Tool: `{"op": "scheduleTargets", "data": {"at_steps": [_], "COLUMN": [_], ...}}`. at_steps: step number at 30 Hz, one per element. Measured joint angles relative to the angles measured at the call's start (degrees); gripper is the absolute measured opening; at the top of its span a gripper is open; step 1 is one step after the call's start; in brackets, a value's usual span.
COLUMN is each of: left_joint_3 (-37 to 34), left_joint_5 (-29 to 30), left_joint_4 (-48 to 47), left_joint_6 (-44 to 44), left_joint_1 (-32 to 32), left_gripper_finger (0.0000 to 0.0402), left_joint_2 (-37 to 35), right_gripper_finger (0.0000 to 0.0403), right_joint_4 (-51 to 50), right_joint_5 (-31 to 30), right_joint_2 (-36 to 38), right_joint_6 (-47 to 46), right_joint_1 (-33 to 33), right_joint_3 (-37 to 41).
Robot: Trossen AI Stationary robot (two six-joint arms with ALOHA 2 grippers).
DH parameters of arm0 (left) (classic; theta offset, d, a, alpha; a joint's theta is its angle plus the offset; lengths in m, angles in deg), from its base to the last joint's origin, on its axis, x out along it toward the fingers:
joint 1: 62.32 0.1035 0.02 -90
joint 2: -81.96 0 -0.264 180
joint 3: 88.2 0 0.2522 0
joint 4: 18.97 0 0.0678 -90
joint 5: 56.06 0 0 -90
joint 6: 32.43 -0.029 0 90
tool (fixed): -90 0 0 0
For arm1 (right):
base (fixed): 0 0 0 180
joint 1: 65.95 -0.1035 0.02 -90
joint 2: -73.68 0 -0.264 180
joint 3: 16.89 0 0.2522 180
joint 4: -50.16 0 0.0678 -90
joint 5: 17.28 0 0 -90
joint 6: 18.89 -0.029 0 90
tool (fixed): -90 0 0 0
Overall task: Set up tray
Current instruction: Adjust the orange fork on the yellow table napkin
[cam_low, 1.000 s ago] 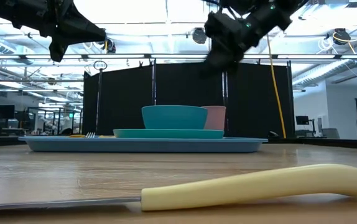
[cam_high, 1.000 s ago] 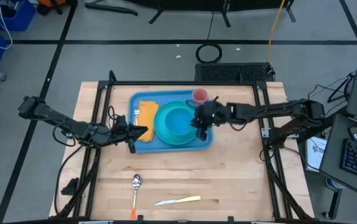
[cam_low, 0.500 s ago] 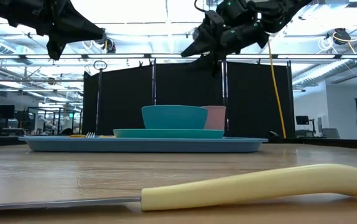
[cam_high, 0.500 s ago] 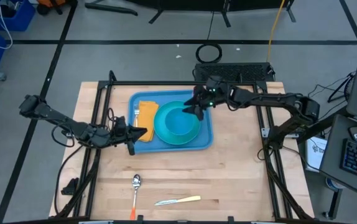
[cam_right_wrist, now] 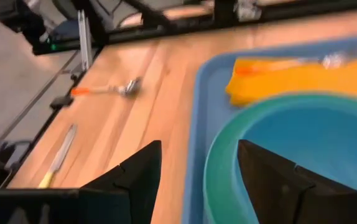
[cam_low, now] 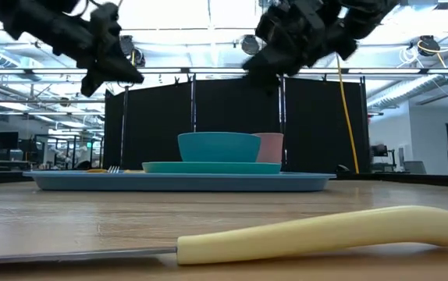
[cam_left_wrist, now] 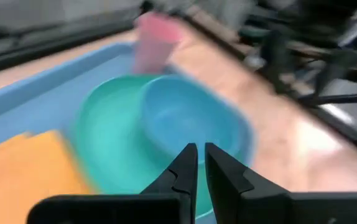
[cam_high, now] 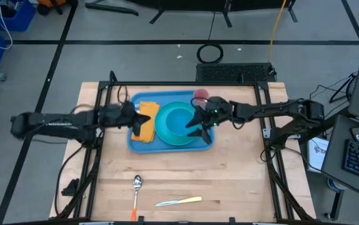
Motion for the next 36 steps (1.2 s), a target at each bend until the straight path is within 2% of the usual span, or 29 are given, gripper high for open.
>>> {"op": "scheduleTargets", "data": {"at_steps": [4, 7, 9, 16, 20, 26, 31, 36], "left_joint_3": [8.2, 13.9, 16.6, 22.7, 25.6, 33.6, 38.5, 40.5], "left_joint_5": [-5.1, -10.9, -14.0, -12.0, -12.2, -9.2, -9.5, -11.5], "left_joint_4": [-15.9, -22.9, -25.8, -28.4, -31.7, -48.0, -52.8, -54.8], "left_joint_6": [-4.7, -9.1, -12.1, -25.7, -32.9, -38.2, -42.6, -46.6], "left_joint_1": [8.7, 14.8, 17.8, 26.4, 30.6, 35.1, 37.6, 38.5], "left_gripper_finger": [0.0033, 0.0044, 0.0065, 0.017, 0.0199, 0.0197, 0.017, 0.0147], "left_joint_2": [2.8, 6.5, 9.7, 20.6, 27.4, 38.9, 44.8, 46.7], "right_gripper_finger": [0.0199, 0.0199, 0.0199, 0.0199, 0.0199, 0.0199, 0.0199, 0.0199], "right_joint_4": [3.8, 5.7, 6.4, 6.3, 5.7, 6.0, 4.1, 3.3], "right_joint_5": [-0.1, -0.1, 0.0, 5.1, 6.0, 6.1, 6.1, 6.1], "right_joint_2": [0.0, 0.0, 0.0, 0.0, 0.0, 0.0, 0.0, 0.0], "right_joint_6": [-0.1, 0.1, 1.1, 4.2, 5.2, 7.5, 8.6, 8.4], "right_joint_1": [-0.3, -0.3, -0.2, -0.3, -0.3, 0.4, 0.4, 0.2], "right_joint_3": [4.0, 6.1, 7.2, 8.3, 8.4, 8.4, 8.4, 9.6]}}
